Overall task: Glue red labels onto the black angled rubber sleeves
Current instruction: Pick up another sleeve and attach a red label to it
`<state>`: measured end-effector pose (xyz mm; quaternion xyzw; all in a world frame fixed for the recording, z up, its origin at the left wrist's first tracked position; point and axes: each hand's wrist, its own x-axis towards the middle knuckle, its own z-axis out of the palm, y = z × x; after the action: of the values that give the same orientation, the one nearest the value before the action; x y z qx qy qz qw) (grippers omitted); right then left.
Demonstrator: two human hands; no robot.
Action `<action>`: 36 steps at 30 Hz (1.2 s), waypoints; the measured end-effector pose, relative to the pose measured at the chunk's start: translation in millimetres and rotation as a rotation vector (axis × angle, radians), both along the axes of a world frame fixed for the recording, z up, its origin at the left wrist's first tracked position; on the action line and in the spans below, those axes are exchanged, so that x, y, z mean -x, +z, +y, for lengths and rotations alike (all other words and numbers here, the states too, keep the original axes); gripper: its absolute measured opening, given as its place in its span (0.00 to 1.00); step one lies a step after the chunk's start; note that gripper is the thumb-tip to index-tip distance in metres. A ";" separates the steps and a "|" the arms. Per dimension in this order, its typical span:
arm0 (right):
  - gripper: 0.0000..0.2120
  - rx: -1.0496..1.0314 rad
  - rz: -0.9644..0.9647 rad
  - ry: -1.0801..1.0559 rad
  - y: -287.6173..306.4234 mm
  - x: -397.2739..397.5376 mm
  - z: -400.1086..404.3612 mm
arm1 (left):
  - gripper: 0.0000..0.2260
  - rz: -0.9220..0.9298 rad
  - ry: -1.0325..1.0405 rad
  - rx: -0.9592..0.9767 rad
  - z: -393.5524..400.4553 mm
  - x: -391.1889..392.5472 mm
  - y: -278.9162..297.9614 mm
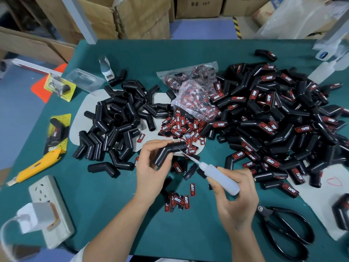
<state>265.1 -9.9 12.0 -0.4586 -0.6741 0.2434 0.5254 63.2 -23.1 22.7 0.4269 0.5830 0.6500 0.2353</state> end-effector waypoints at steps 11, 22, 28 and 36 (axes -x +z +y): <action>0.12 -0.020 0.011 0.014 1.0 4.8 -0.4 | 0.26 -0.002 0.004 -0.009 -0.2 -1.2 3.3; 0.12 -0.017 0.012 0.024 -0.3 4.5 -0.7 | 0.26 -0.014 0.002 -0.010 0.8 -0.3 0.3; 0.11 -0.003 -0.001 -0.008 -2.8 -1.8 0.1 | 0.26 -0.002 0.006 -0.025 0.5 0.1 0.2; 0.11 0.002 0.002 -0.038 -2.0 -1.3 0.6 | 0.21 -0.003 0.009 -0.027 -0.1 1.7 -3.1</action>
<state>266.5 -9.2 10.0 -0.4715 -0.6646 0.2346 0.5300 61.5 -23.2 19.6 0.4263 0.5758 0.6595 0.2275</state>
